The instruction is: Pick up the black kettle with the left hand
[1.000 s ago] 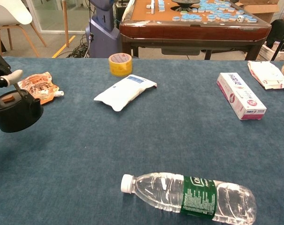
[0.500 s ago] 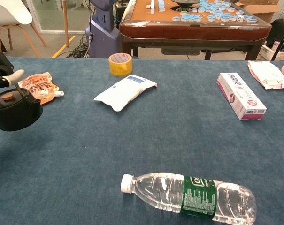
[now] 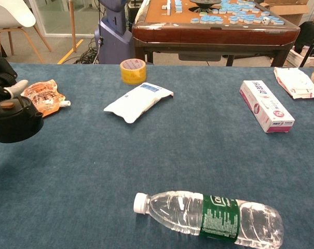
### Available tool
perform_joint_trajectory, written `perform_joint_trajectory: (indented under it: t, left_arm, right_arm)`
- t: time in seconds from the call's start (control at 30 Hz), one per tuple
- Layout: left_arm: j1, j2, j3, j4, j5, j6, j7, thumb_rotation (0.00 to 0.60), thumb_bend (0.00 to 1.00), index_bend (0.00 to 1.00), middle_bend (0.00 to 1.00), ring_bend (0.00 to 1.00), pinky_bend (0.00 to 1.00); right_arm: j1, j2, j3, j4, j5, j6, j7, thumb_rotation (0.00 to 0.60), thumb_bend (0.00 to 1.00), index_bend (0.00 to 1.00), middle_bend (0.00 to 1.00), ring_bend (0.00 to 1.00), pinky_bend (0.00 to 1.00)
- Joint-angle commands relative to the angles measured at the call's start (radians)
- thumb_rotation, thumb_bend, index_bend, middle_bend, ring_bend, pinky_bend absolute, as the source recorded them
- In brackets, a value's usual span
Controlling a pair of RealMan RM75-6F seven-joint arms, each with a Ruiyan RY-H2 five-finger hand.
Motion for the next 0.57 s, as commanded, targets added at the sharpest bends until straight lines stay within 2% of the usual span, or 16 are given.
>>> perform_joint_trajectory:
  t: [0.03, 0.17, 0.37, 0.57]
  left_arm:
    - [0.000, 0.001, 0.000, -0.001, 0.000, -0.001, -0.001, 0.497, 0.47, 1.00, 1.00, 1.00, 0.50]
    - [0.000, 0.001, 0.000, -0.001, -0.002, -0.003, -0.002, 0.494, 0.47, 1.00, 1.00, 1.00, 0.50]
    - [-0.001, 0.002, -0.002, -0.002, -0.006, -0.005, -0.004, 0.428, 0.47, 1.00, 1.00, 1.00, 0.50]
    - [-0.002, 0.001, 0.000, 0.001, -0.011, -0.010, -0.001, 0.426, 0.47, 1.00, 1.00, 1.00, 0.50]
  right_arm:
    - [0.001, -0.001, 0.000, 0.001, 0.001, -0.001, 0.000, 0.600, 0.06, 0.30, 0.28, 0.13, 0.11]
    - [0.002, -0.002, 0.000, 0.002, 0.001, -0.004, 0.000, 0.600, 0.06, 0.30, 0.28, 0.13, 0.11]
    - [0.003, -0.004, 0.000, 0.003, 0.003, -0.008, -0.002, 0.600, 0.06, 0.30, 0.28, 0.13, 0.11]
    - [0.005, -0.004, 0.001, 0.003, 0.005, -0.009, -0.005, 0.600, 0.06, 0.30, 0.28, 0.13, 0.11]
